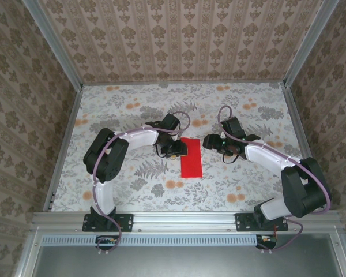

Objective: Fold a paper plane with a square sheet of paper (fold left side to right side)
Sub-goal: Hold the square sheet of paper at the center of the table.

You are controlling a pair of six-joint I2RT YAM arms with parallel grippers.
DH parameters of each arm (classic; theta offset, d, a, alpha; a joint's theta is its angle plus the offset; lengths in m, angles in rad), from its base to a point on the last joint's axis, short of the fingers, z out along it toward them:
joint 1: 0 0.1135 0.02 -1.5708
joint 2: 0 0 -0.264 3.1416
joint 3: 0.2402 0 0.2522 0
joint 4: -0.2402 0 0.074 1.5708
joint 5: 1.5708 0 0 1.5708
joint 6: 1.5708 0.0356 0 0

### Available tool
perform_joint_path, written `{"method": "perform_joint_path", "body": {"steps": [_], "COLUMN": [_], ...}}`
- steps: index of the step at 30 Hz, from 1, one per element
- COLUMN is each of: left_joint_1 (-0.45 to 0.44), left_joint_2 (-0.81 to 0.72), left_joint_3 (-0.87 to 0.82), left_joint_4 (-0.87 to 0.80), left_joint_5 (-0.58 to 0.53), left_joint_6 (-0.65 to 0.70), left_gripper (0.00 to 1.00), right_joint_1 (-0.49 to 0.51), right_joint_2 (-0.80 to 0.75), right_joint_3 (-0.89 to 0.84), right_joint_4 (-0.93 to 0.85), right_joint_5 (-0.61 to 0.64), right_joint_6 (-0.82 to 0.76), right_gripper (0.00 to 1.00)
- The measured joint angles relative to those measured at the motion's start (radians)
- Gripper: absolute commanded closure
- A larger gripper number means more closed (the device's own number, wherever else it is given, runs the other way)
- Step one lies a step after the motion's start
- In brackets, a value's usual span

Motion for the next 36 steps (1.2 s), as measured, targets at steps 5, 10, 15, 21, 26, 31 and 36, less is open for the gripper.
{"method": "perform_joint_path", "body": {"steps": [5,10,15,21,26,31,36], "left_joint_1": [0.0,0.0,0.0,0.0,0.0,0.0,0.0], "left_joint_2": [0.0,0.0,0.0,0.0,0.0,0.0,0.0], "left_joint_3": [0.0,0.0,0.0,0.0,0.0,0.0,0.0], "left_joint_4": [0.0,0.0,0.0,0.0,0.0,0.0,0.0], "left_joint_5": [0.0,0.0,0.0,0.0,-0.003,-0.003,-0.003], "left_joint_6": [-0.003,-0.004,-0.003,-0.003,-0.003,-0.003,-0.003], "left_gripper": [0.57,0.57,0.57,0.57,0.57,0.57,0.57], "right_joint_1": [0.0,0.0,0.0,0.017,0.052,0.073,0.075], "right_joint_2": [0.0,0.009,0.046,0.144,0.22,0.27,0.313], "right_joint_3": [0.0,0.0,0.0,0.026,0.086,0.121,0.131], "right_joint_4": [0.0,0.0,0.005,0.017,0.026,0.023,0.011], "right_joint_5": [-0.004,-0.019,-0.065,-0.159,-0.208,-0.212,-0.212], "right_joint_6": [0.0,0.0,-0.001,-0.007,-0.019,-0.021,-0.023], "right_gripper": [0.28,0.33,0.52,0.82,0.89,0.9,0.91]}}
